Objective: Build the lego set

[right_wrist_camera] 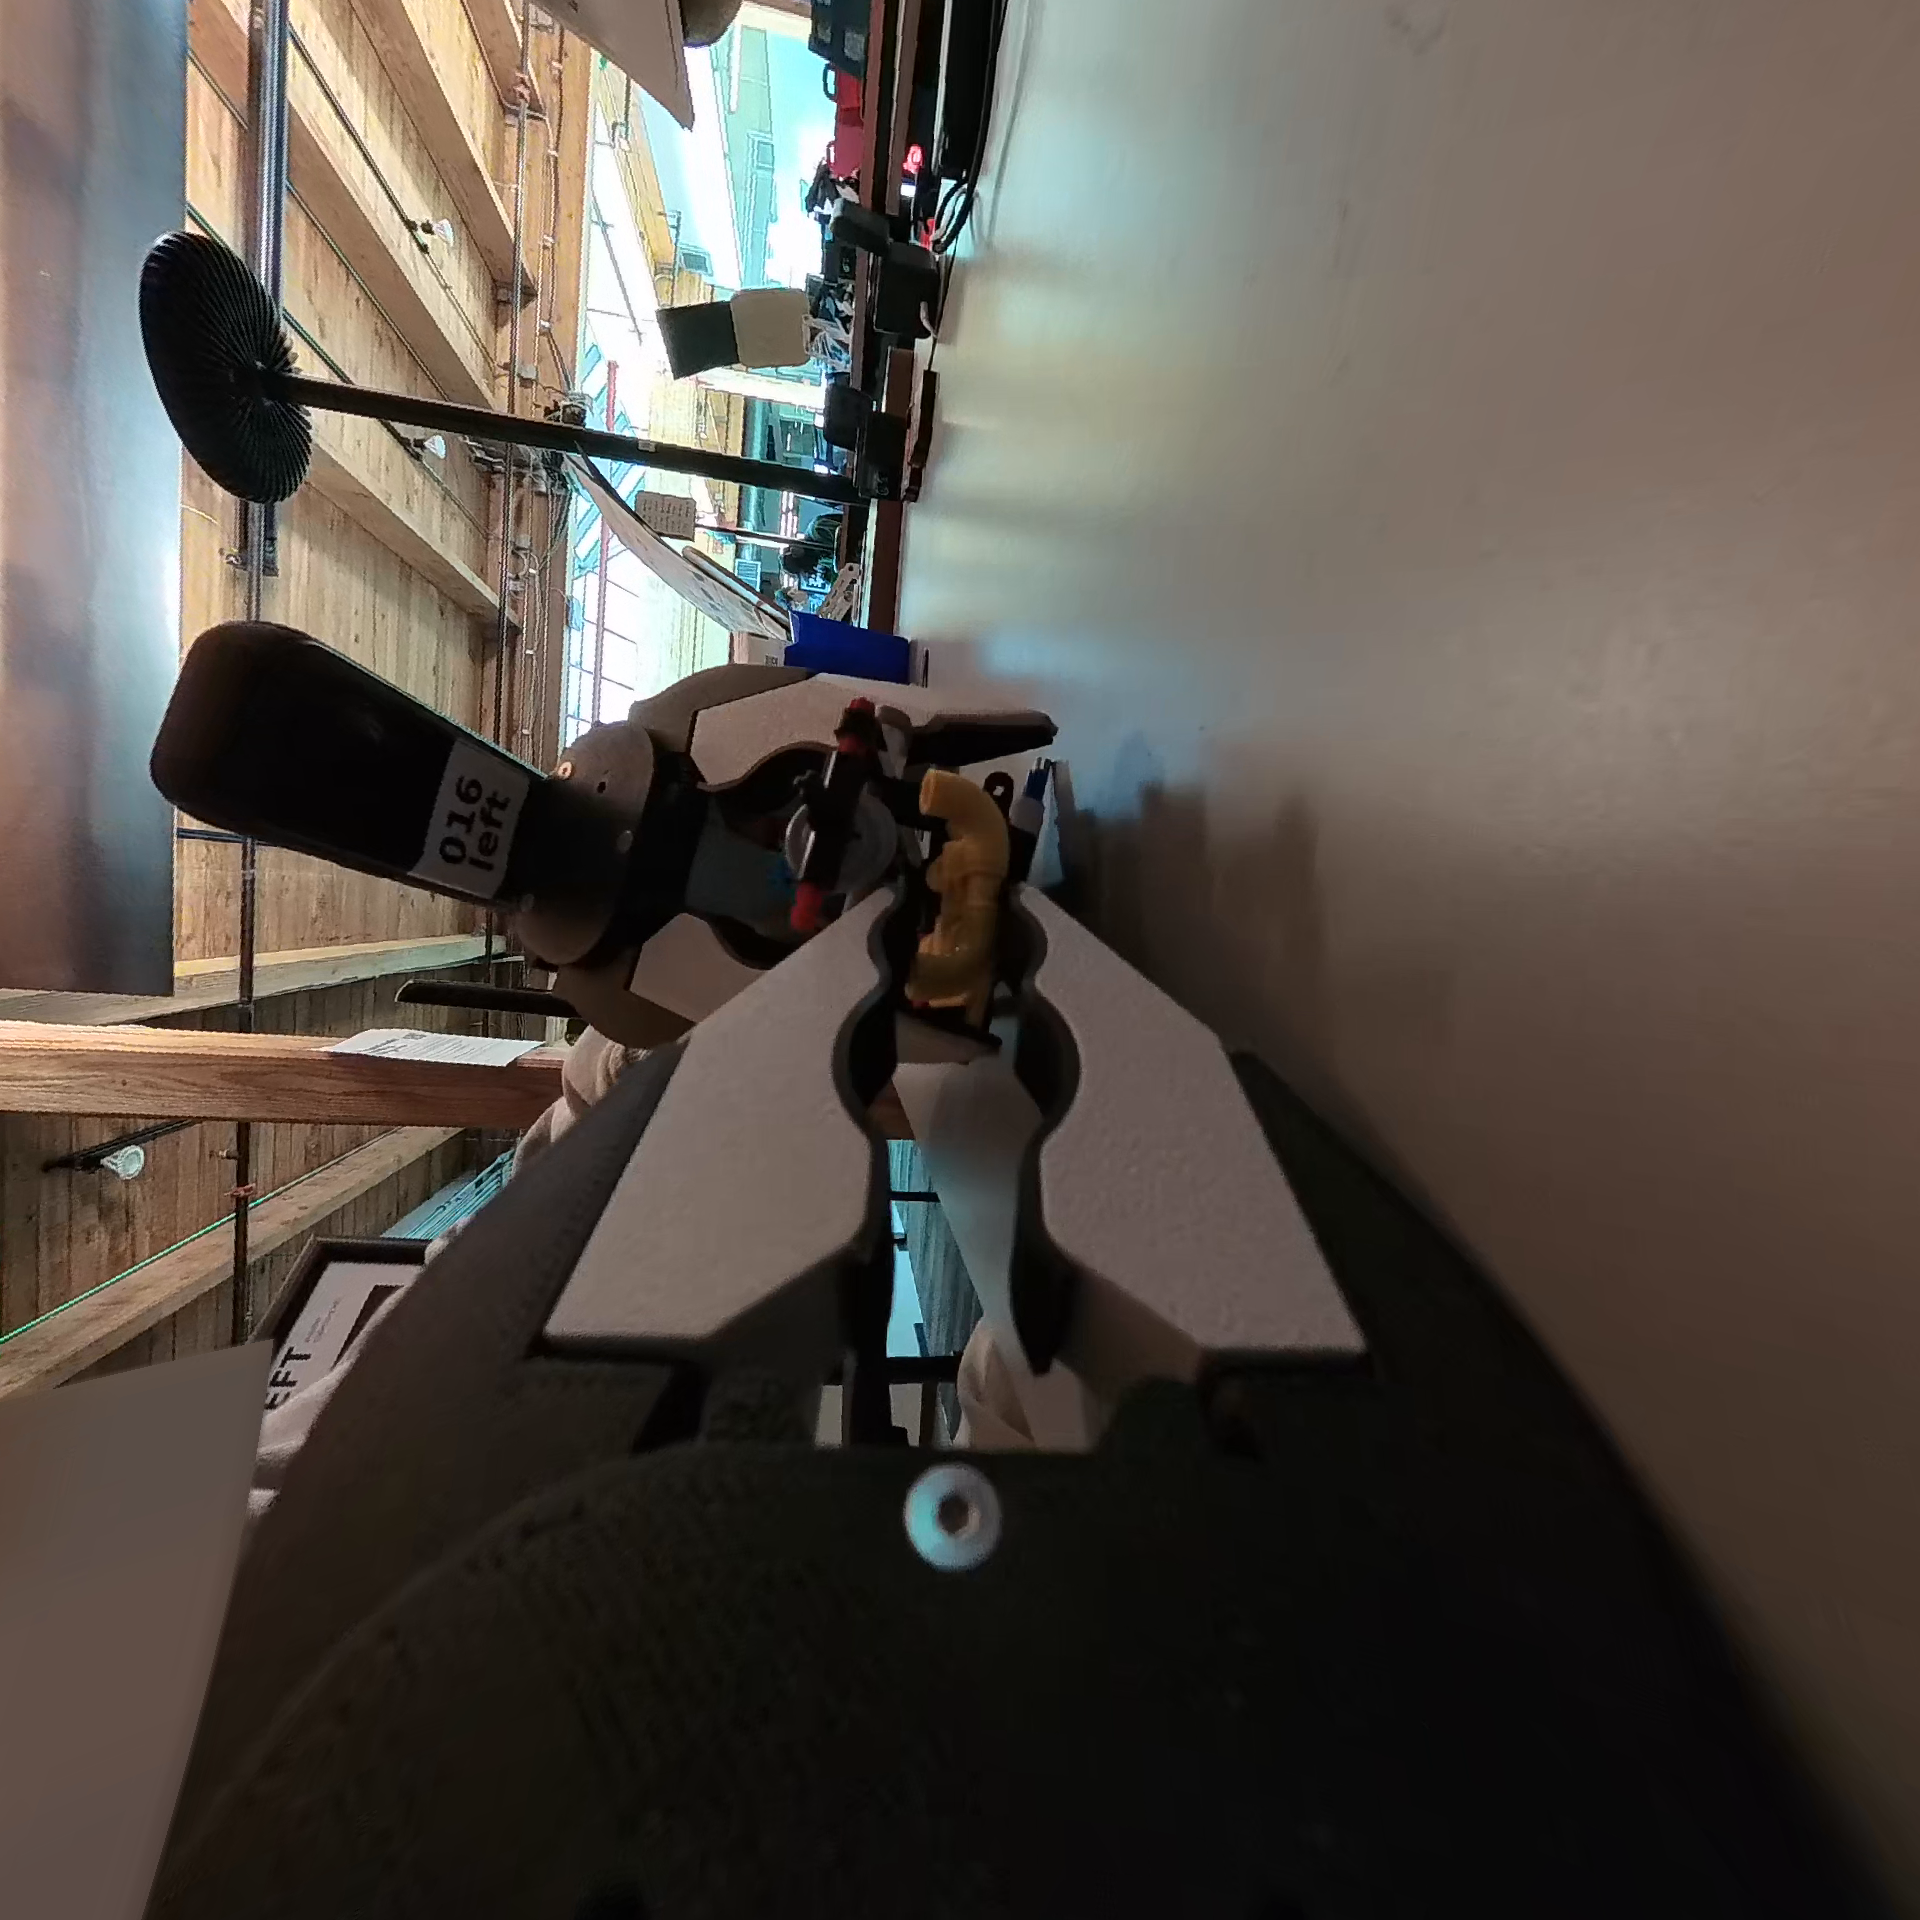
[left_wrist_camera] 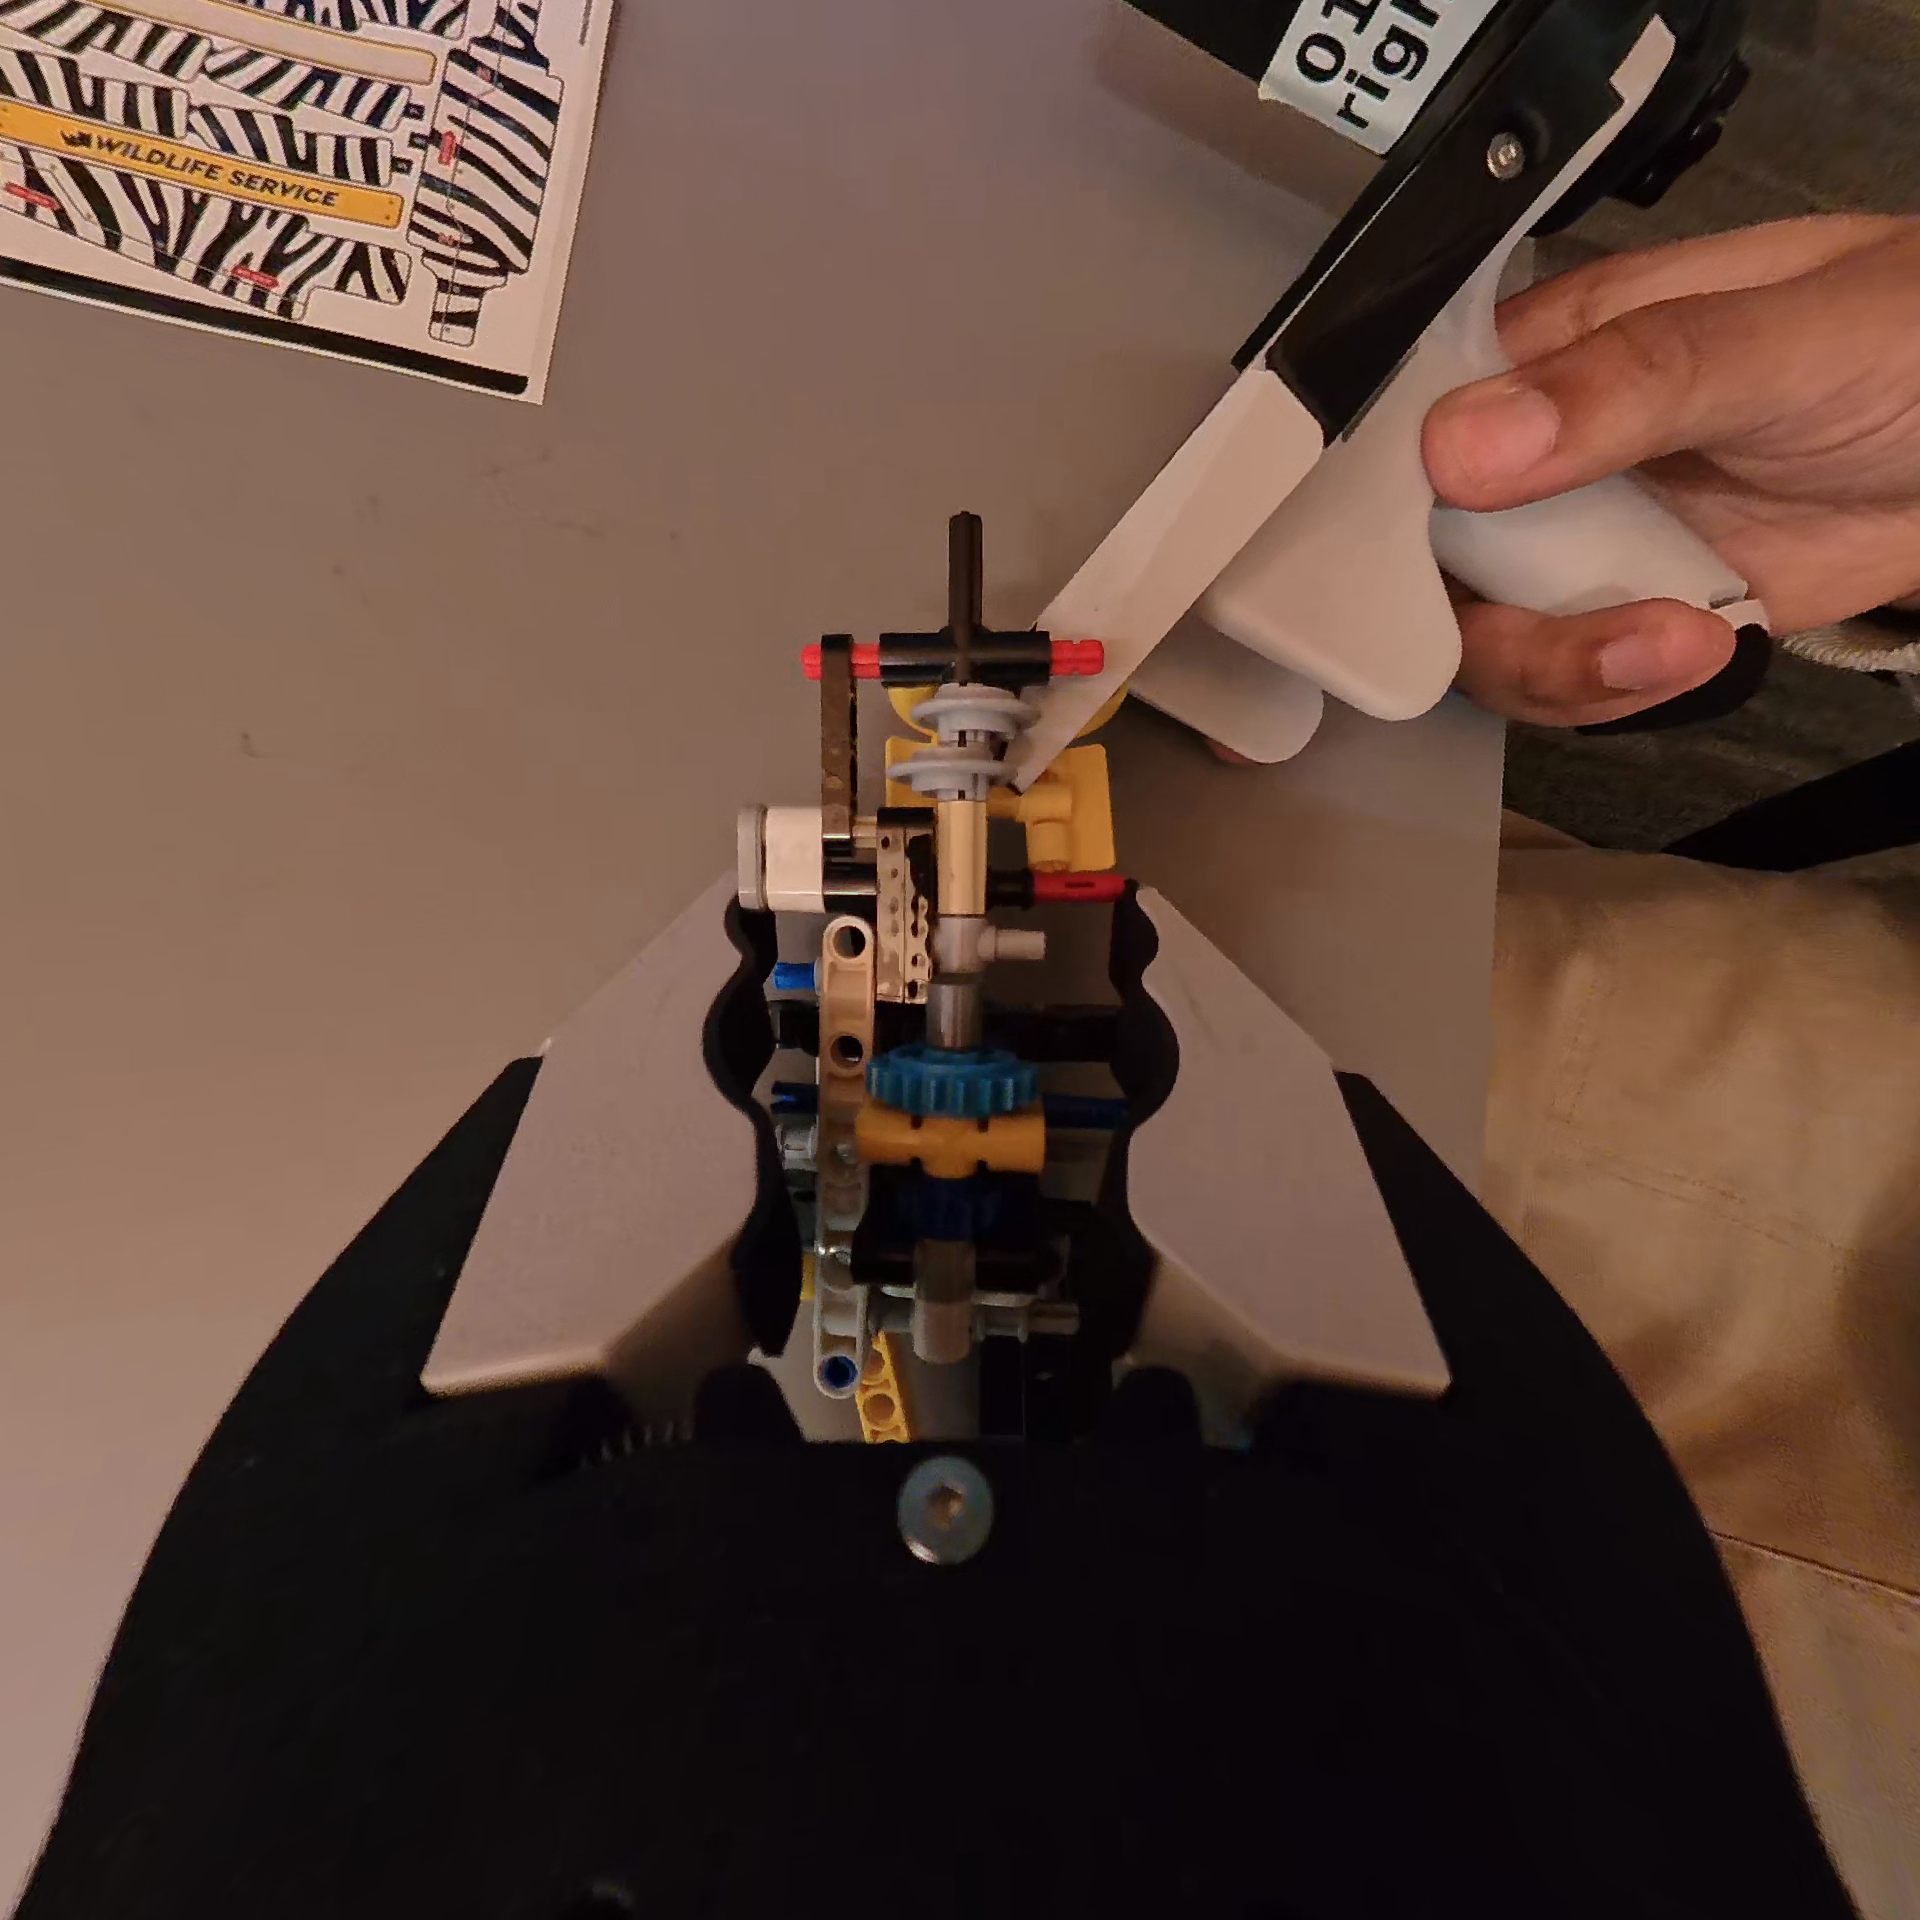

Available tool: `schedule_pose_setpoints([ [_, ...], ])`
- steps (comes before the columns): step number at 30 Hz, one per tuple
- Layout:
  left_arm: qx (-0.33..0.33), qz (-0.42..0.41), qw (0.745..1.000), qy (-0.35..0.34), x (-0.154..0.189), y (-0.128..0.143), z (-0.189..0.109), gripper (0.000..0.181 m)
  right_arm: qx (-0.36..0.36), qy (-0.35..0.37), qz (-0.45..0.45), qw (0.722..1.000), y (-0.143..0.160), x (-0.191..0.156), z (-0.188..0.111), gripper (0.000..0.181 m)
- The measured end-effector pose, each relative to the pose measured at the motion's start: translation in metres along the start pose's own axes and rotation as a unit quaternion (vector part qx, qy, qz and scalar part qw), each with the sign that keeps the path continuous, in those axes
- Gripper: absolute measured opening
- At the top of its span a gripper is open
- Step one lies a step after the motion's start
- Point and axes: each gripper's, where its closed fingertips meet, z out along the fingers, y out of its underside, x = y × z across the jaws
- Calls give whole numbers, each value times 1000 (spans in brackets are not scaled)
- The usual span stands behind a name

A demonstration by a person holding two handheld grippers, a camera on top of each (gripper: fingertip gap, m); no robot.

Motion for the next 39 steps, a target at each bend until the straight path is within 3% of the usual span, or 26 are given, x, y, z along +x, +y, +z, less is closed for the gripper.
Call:
schedule_pose_setpoints([
  [25,-16,20,999,-32,0,2,6,64,20,20,-2,1000,-1,5,0,14],
  [39,6,20,999,-41,-1,-2,5,67,52,27,11,998,-4,6,-1,14],
])
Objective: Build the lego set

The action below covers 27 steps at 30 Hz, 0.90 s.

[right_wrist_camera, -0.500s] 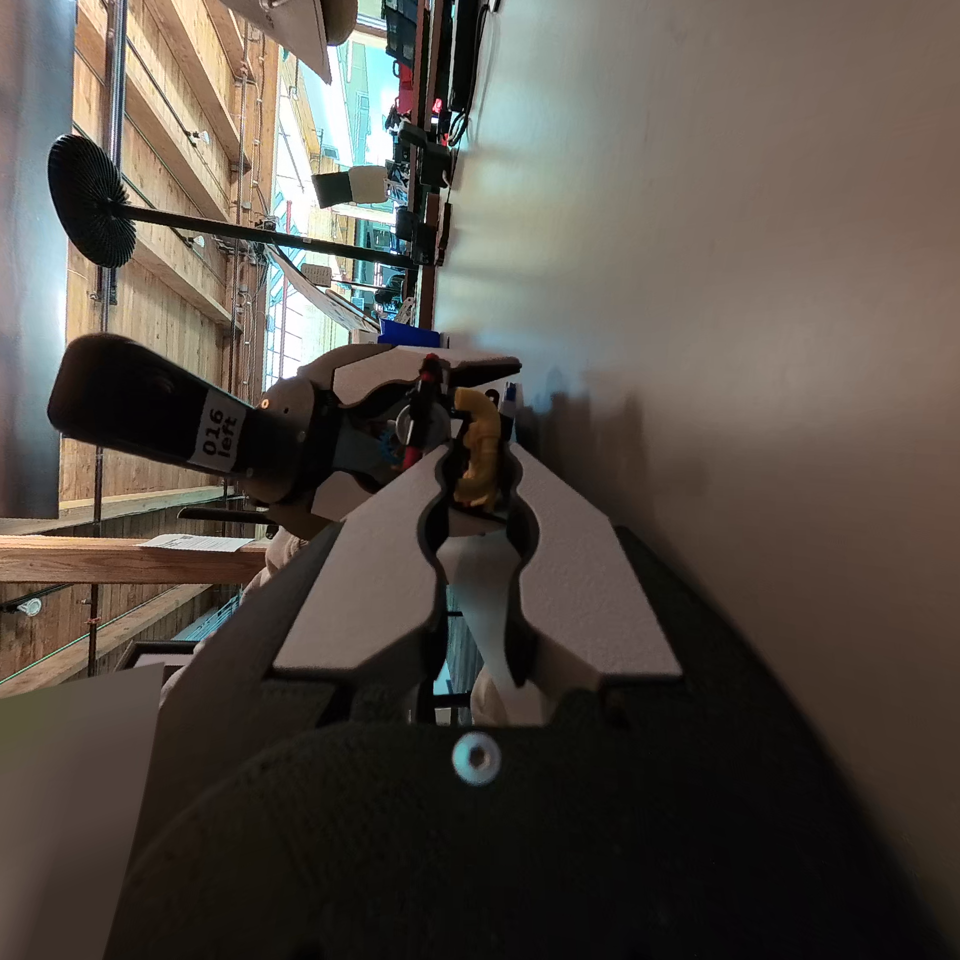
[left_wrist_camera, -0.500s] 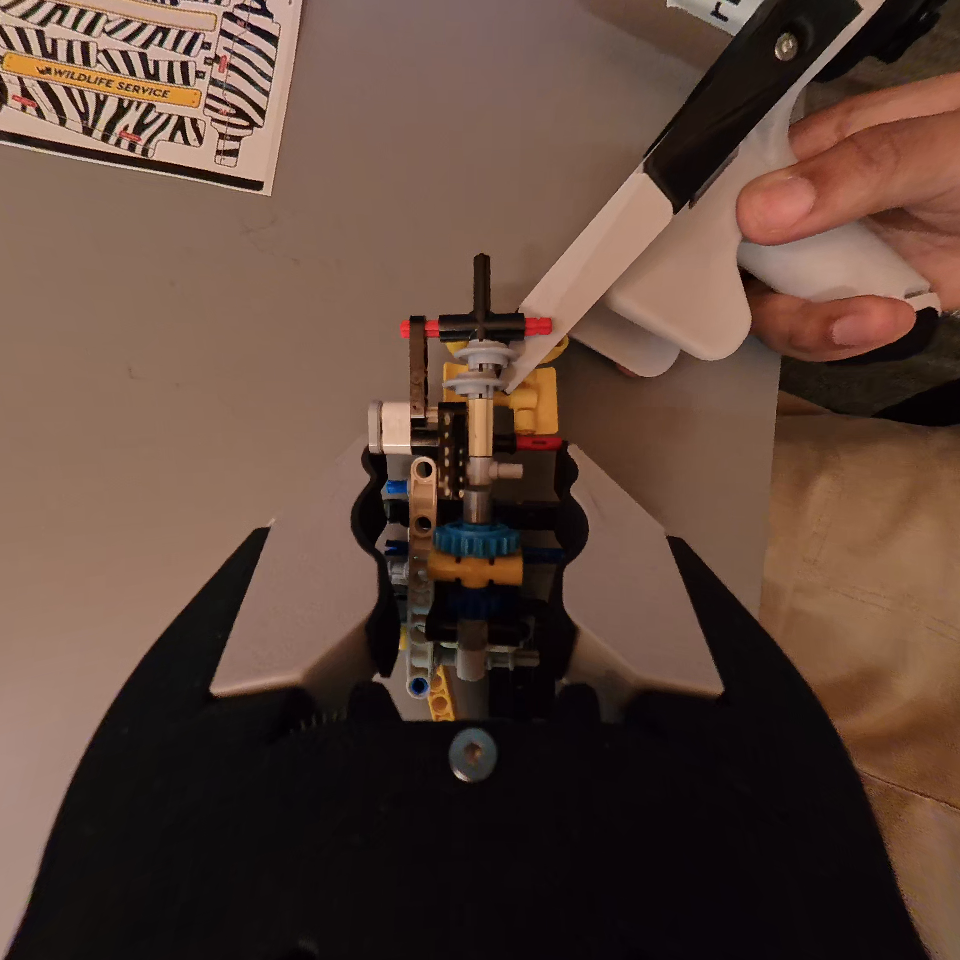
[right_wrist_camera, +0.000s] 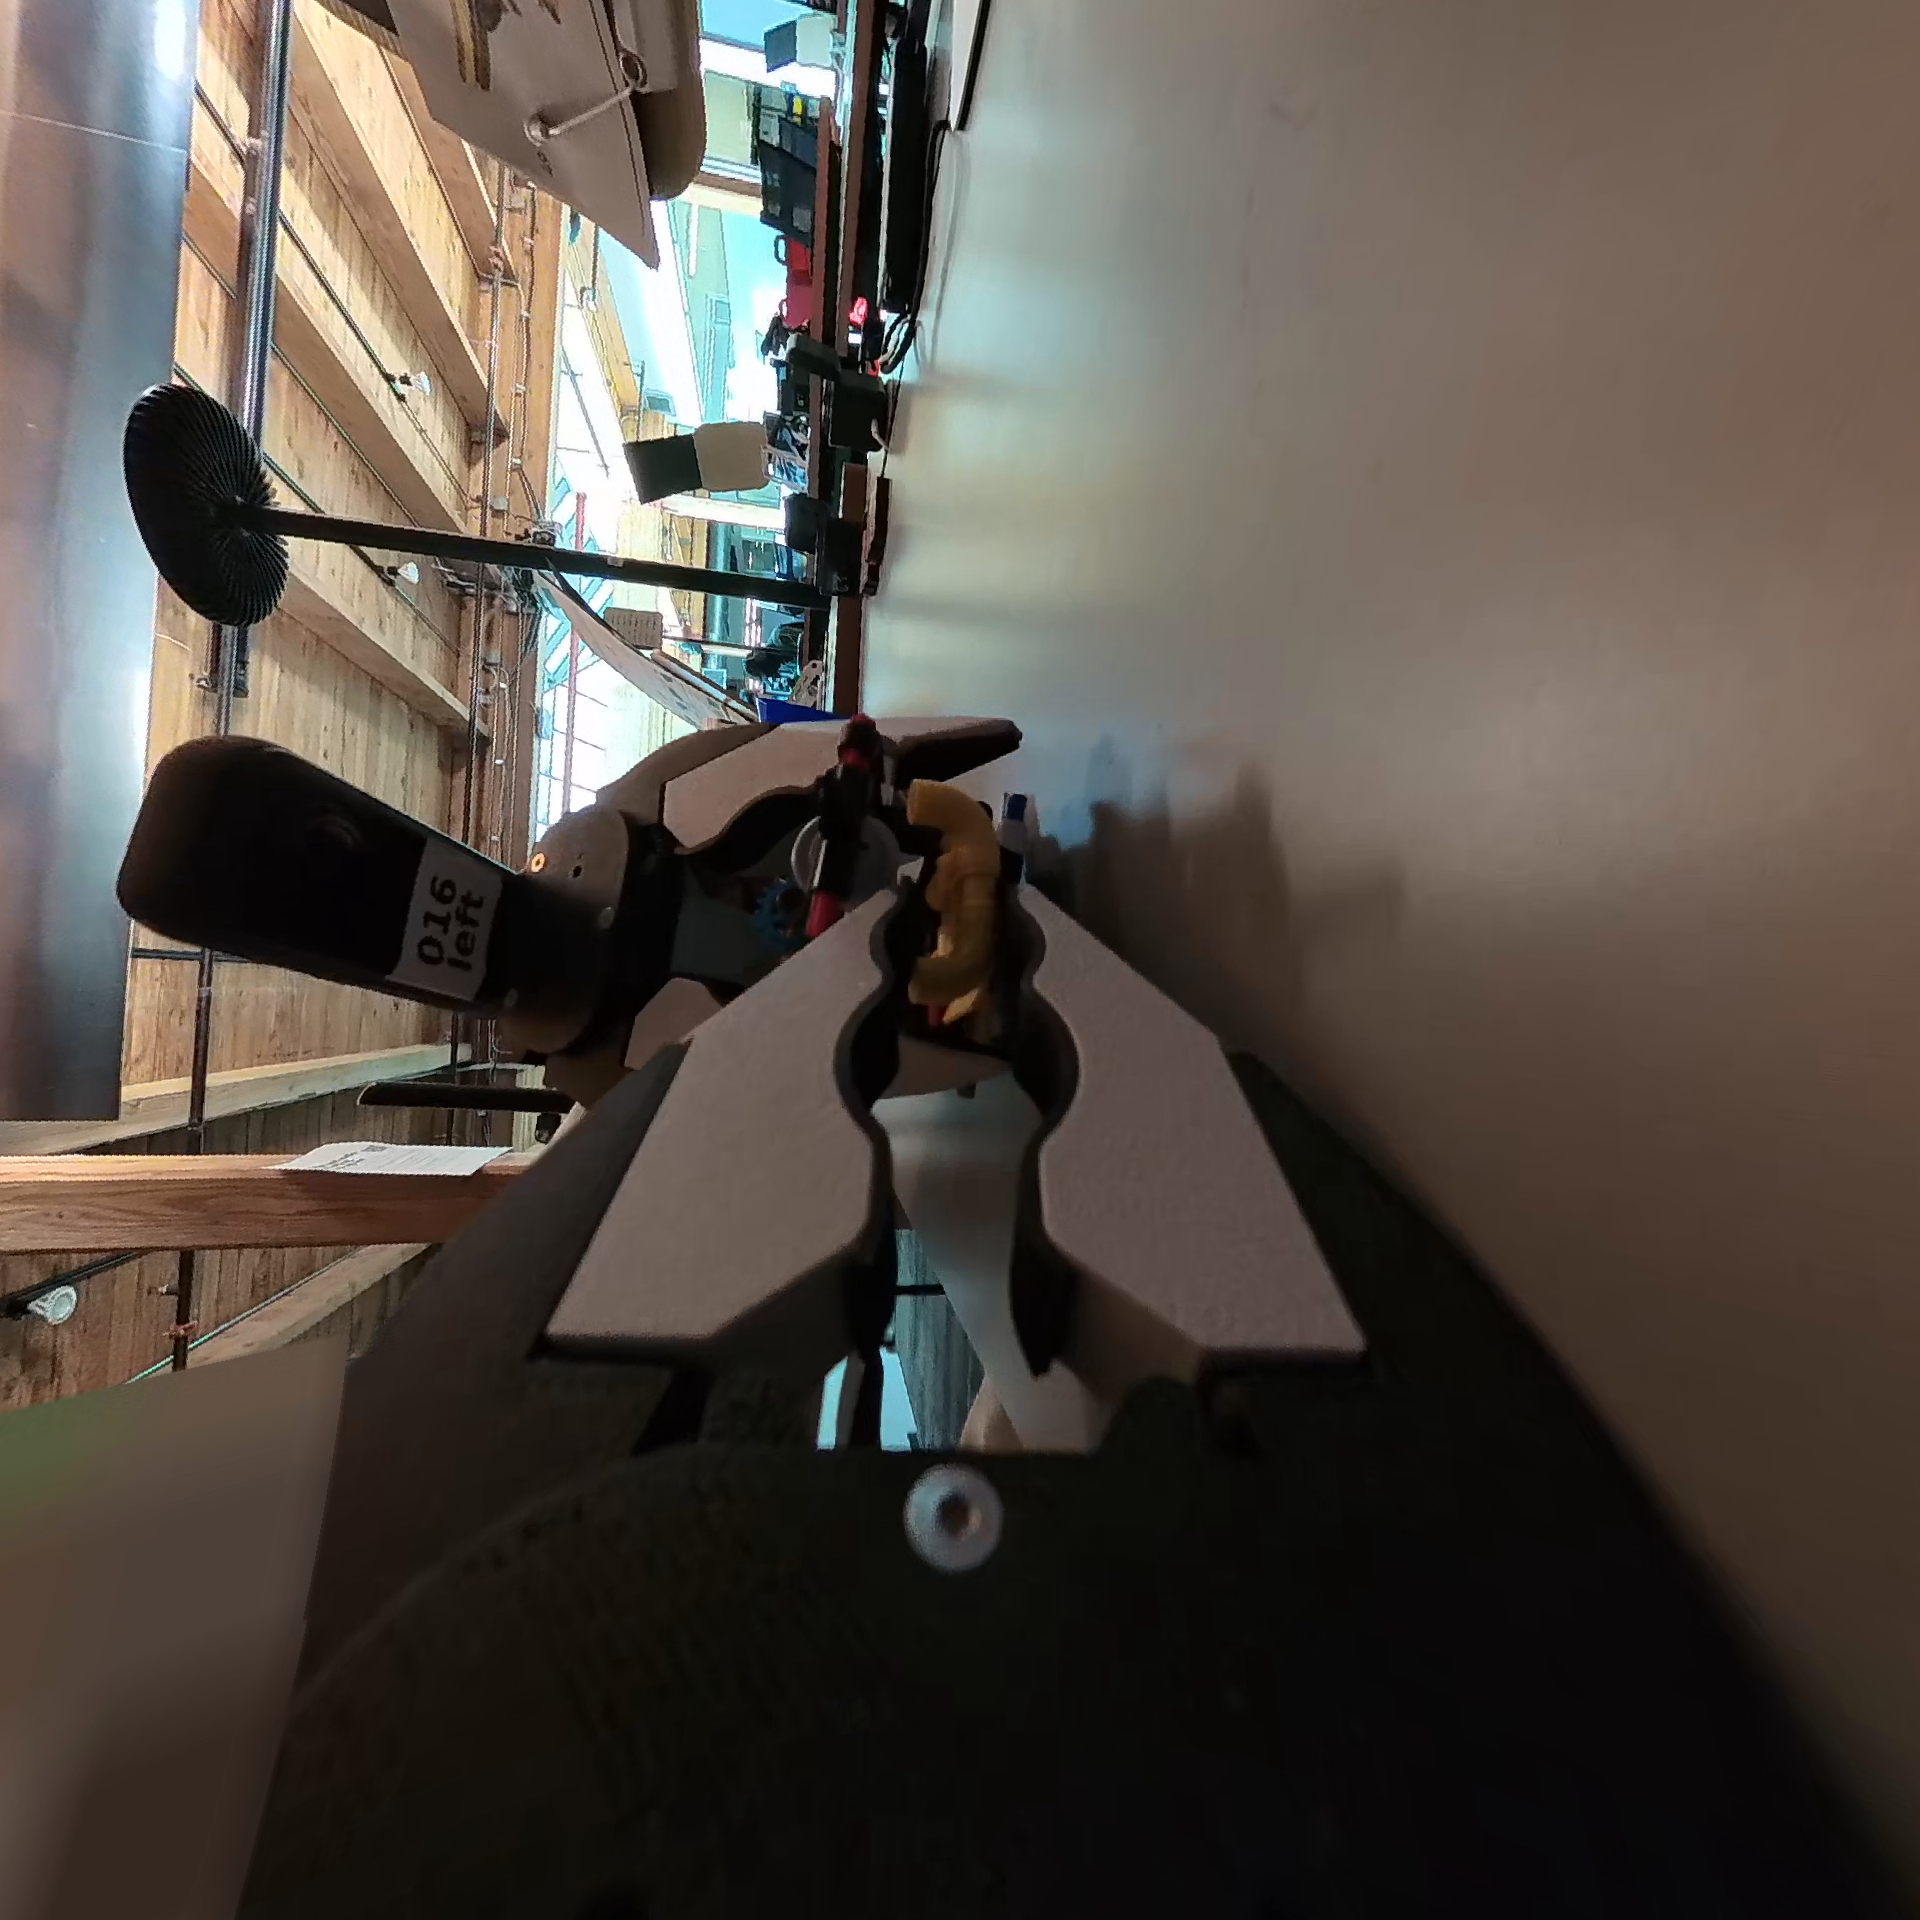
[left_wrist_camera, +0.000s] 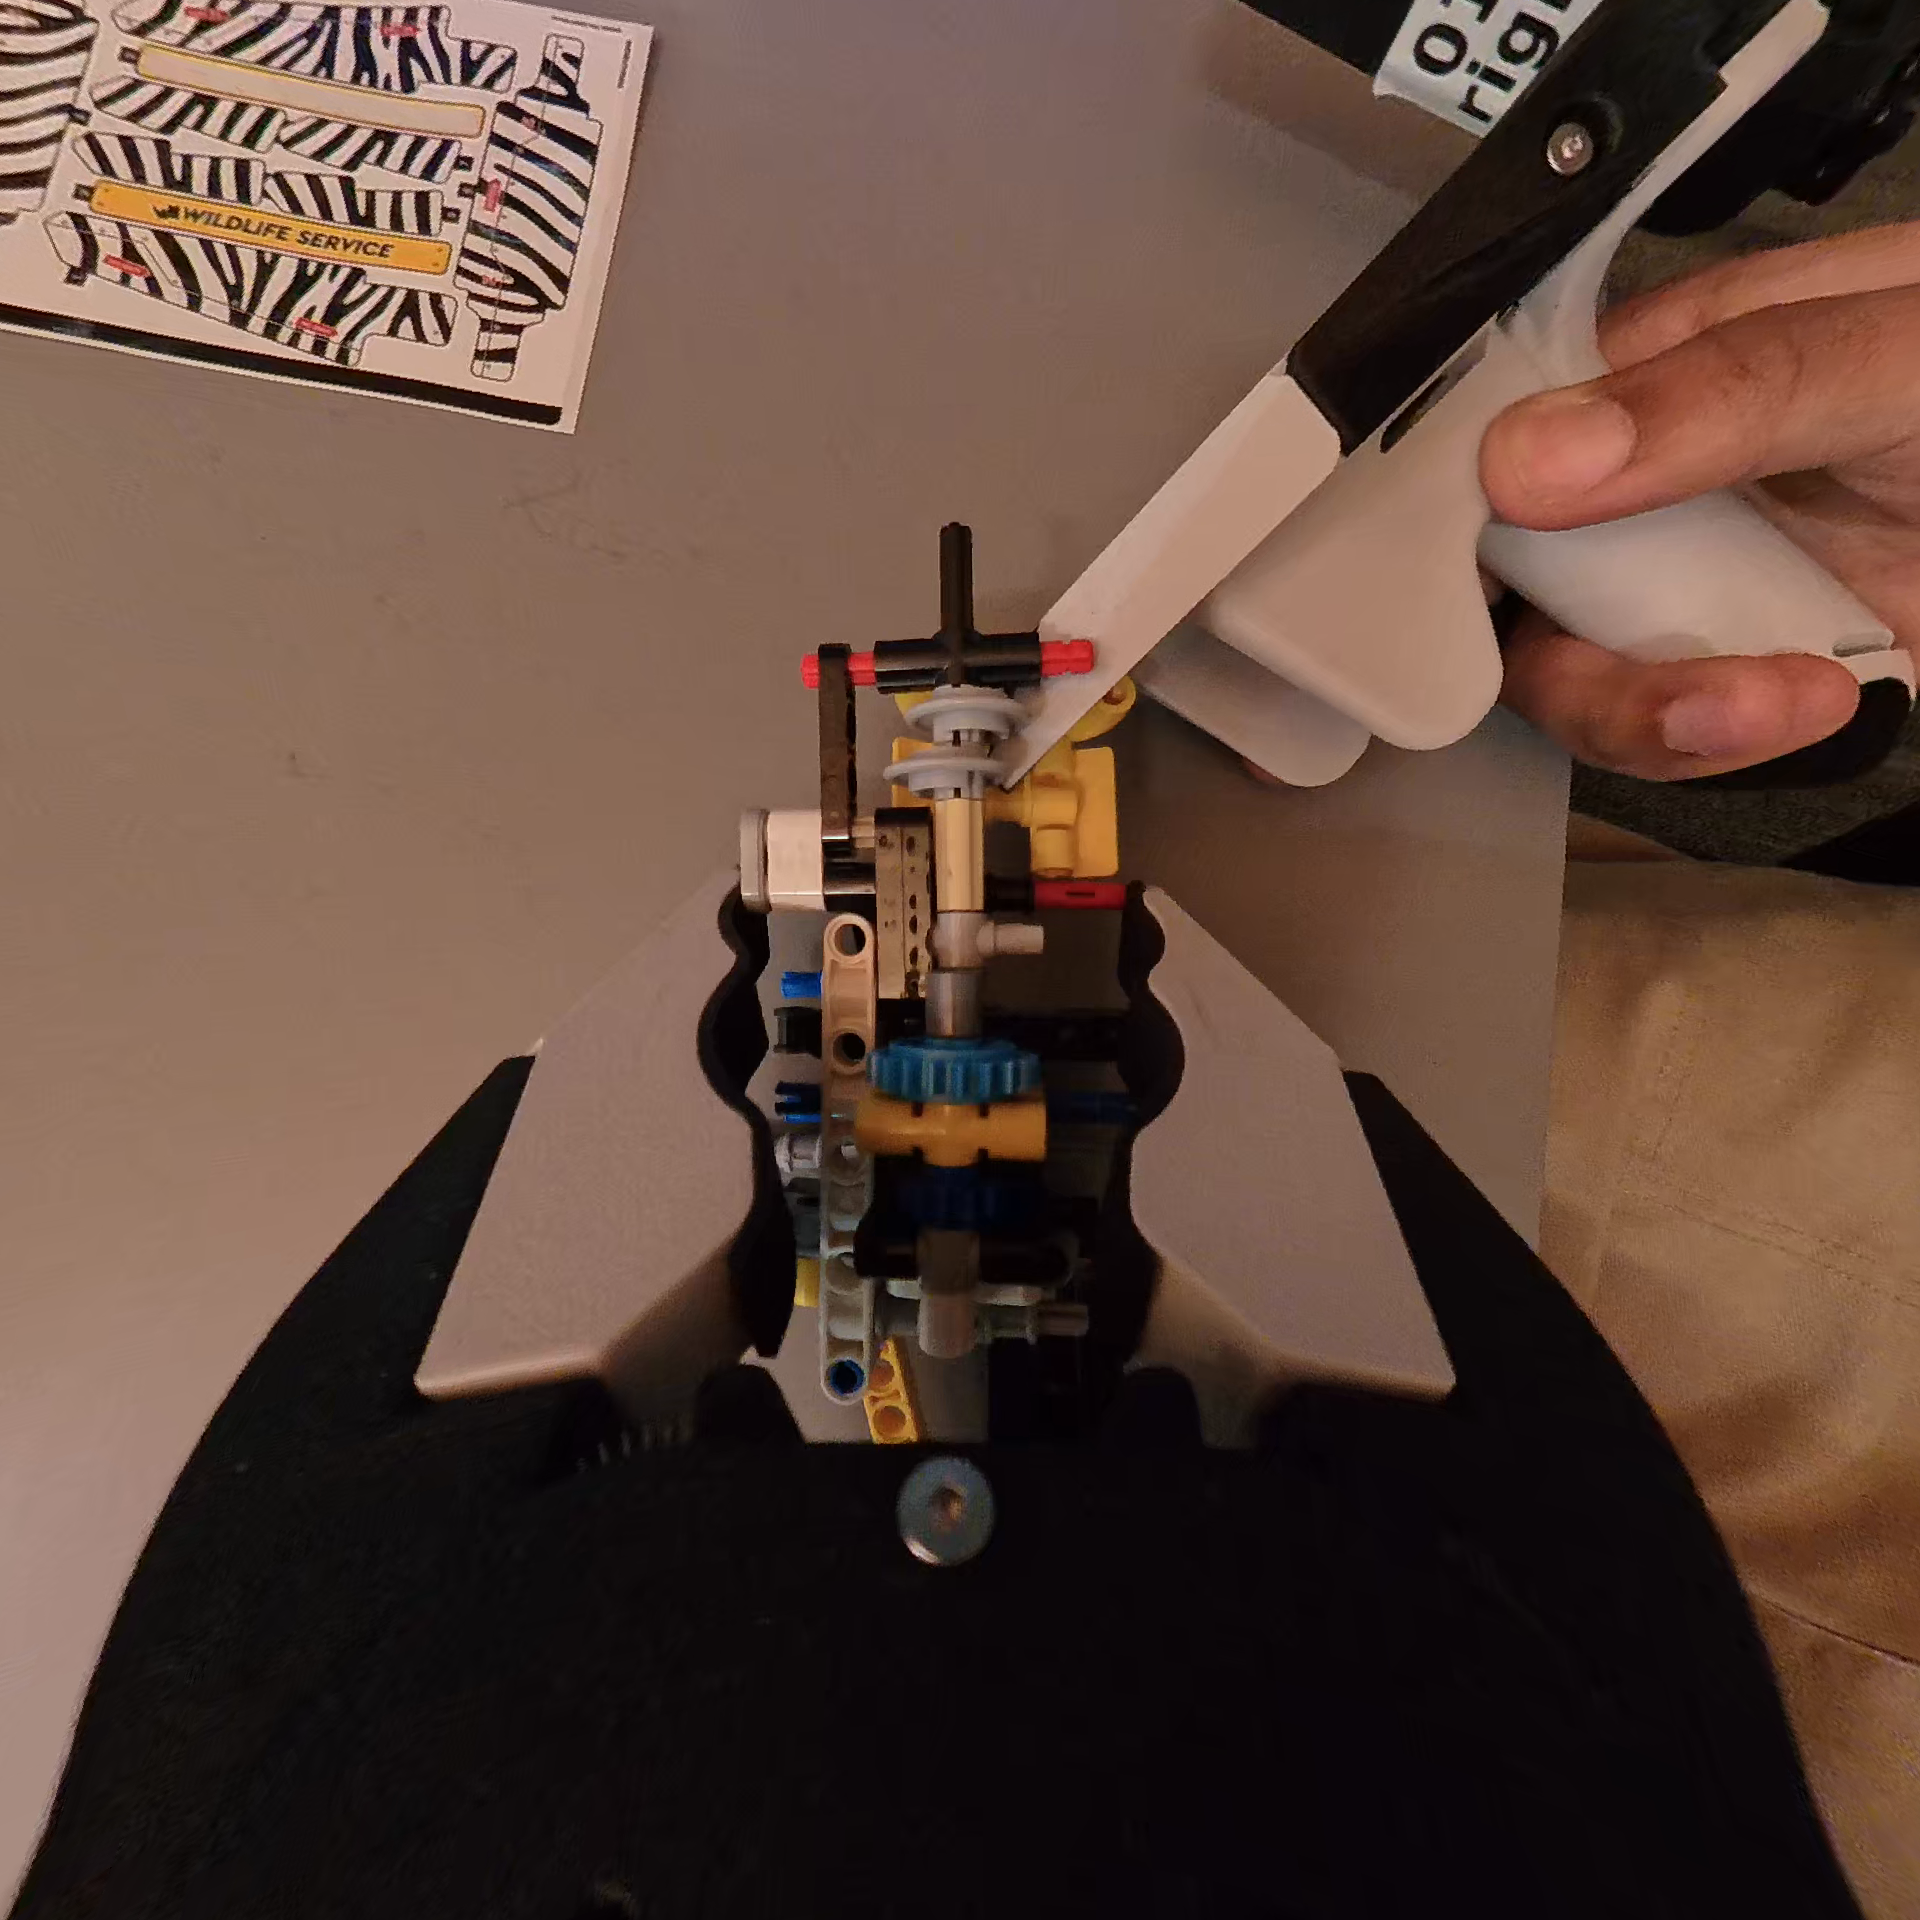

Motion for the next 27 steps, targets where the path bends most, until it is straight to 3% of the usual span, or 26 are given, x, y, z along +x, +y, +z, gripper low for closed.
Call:
schedule_pose_setpoints([
  [27,1,8,1000,-3,0,1,0,65,3,3,6,1000,0,1,0,14],
])
